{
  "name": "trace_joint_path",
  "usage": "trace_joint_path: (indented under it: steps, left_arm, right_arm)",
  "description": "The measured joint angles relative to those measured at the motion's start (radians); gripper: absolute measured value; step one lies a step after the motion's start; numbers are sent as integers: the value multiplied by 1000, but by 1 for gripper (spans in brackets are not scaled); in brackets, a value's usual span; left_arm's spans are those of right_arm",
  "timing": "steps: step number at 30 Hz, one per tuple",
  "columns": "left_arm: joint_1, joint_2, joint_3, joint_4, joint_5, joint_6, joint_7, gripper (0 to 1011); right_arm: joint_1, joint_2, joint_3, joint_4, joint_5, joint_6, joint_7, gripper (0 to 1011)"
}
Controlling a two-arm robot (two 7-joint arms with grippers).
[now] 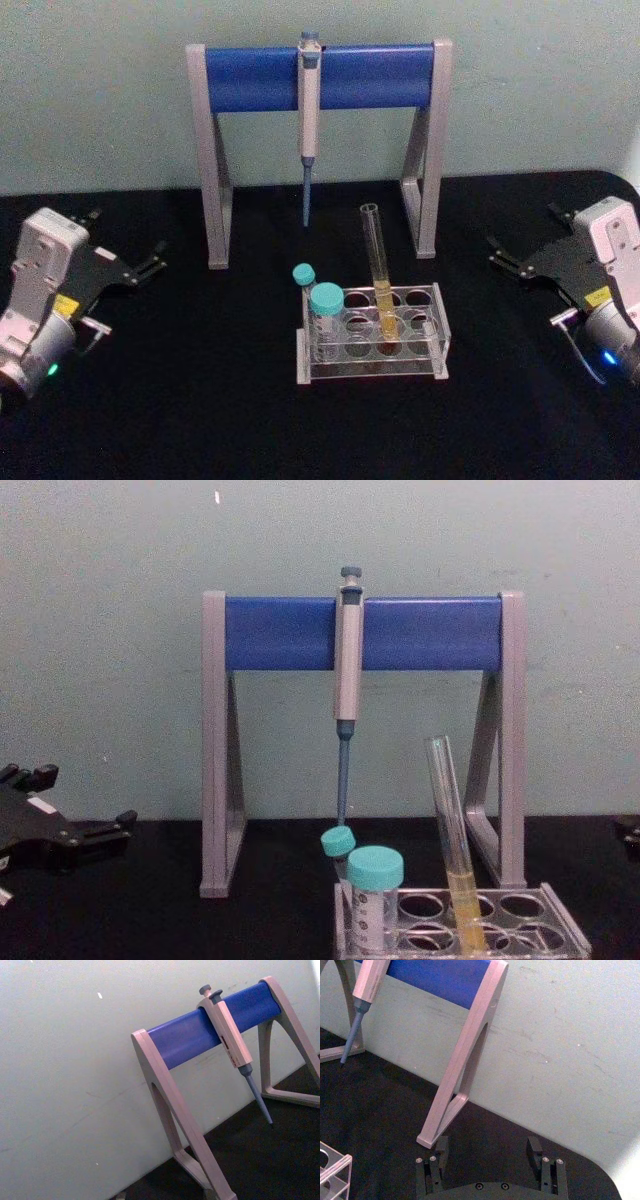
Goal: Pick up the test tube from the test tube rack, shake it, then place it back into the test tube rack.
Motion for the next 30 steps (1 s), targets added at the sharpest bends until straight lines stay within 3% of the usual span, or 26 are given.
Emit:
trace_joint_path:
  steps: [30]
  left_arm:
    - [0,0,0,0,0,0,0,1001]
  right_arm:
    - [0,0,0,0,0,0,0,1000]
